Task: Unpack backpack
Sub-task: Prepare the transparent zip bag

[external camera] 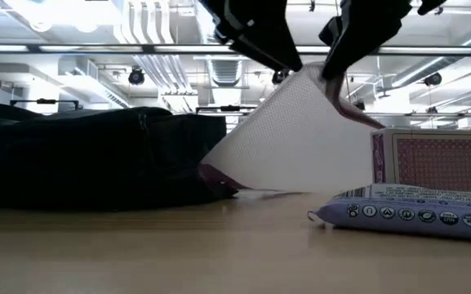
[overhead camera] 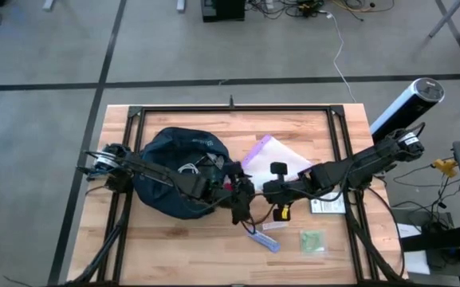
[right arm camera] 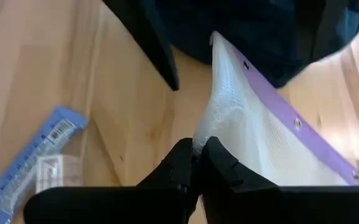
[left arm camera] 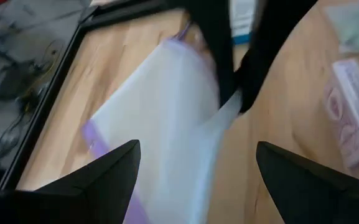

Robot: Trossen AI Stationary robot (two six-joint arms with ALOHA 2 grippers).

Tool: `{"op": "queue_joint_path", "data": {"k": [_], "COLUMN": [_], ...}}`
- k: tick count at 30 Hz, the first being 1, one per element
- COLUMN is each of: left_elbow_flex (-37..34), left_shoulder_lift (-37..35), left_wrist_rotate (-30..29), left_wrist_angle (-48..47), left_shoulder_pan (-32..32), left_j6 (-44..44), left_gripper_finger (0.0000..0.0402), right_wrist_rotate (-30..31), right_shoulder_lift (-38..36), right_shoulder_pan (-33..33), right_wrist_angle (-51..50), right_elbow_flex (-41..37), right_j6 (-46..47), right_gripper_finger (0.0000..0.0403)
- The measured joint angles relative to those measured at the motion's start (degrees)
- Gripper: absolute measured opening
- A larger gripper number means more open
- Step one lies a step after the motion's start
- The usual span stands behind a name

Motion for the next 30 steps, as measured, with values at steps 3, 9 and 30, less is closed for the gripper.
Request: {"op": "queue_joint_path", "data": {"k": [3,9,30], "left_elbow_flex": [0.00,0.00,5.64], "left_shoulder_lift": [0.93,2.18,-5.72], "left_wrist_rotate": [2.10,3.94,2.78], "left_wrist_angle": [1.98,4.01,-10.55], "left_shoulder_pan": [0.68,1.92,2.39], "left_j6": [2.29,2.50,3.05], "left_gripper_finger": [0.0298,0.0171,0.0000], "right_wrist_rotate": [-0.02,-0.10,0.17], "right_shoulder_lift": [-0.01,-0.07,-0.99], "right_shoulder_pan": [-0.07,-0.17,1.34], "right_wrist_angle": [-0.83,-1.54,-28.32], "right_elbow_flex": [0.11,1.30,25.60], "right_j6": [1.18,1.77,2.03], "right_gripper_finger": [0.0000,0.0000,0.0150]}}
